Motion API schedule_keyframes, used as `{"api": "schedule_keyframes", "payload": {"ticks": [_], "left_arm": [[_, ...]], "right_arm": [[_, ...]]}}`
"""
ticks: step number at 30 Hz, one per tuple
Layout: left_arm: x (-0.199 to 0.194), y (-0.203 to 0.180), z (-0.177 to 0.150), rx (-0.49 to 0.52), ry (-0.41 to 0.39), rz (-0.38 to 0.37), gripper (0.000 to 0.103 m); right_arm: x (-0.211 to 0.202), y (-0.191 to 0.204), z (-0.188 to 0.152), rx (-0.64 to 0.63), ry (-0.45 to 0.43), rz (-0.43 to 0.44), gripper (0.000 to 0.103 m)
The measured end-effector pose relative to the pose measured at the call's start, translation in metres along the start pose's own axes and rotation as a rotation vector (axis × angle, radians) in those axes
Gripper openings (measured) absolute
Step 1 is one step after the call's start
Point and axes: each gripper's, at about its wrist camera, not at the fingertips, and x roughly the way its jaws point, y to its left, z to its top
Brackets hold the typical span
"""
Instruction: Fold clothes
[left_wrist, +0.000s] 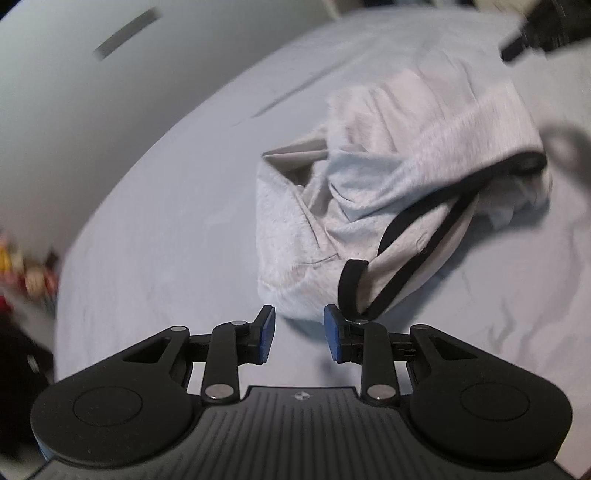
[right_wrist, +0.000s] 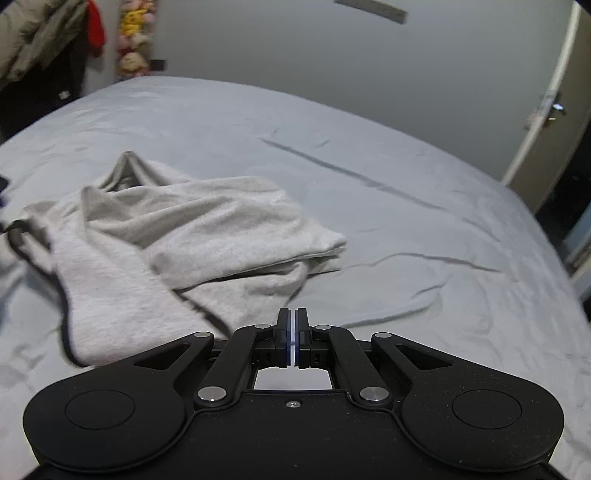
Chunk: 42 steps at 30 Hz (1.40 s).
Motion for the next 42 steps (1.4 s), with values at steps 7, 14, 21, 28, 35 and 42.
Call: {"api": "schedule_keyframes", "payload": {"ticks": [7, 14, 21, 28, 35, 42], "left_arm": [[0.006, -0.004, 0.000, 0.316, 0.033, -0.036, 0.039], [0.026, -0.023, -0.012, 0.540, 0.026, -0.026, 0.039], [0.032, -0.036, -0.001, 0.546, -0.025, -0.051, 0.017], [0.008, -0.040, -0.012, 0.516, -0.058, 0.031, 0.005], [-0.035, -0.015, 0.000, 0.282, -0.078, 0.084, 0.004], [-0.114, 0.022, 0.023, -0.011, -0.183, 0.112, 0.003]], "right_arm": [[-0.016, 0.034, -0.006, -0.314, -0.017, 0.199, 0.038], [-0.010, 0.061, -0.011, -0.575, -0.017, 0.227, 0.038], [0.012, 0.064, -0.011, -0.592, 0.025, 0.231, 0.010], [0.003, 0.054, -0.006, -0.482, 0.016, 0.246, 0.000], [-0.044, 0.033, 0.016, -0.311, -0.105, 0.182, 0.000], [-0.110, 0.030, 0.034, -0.265, -0.272, 0.072, 0.000]]}}
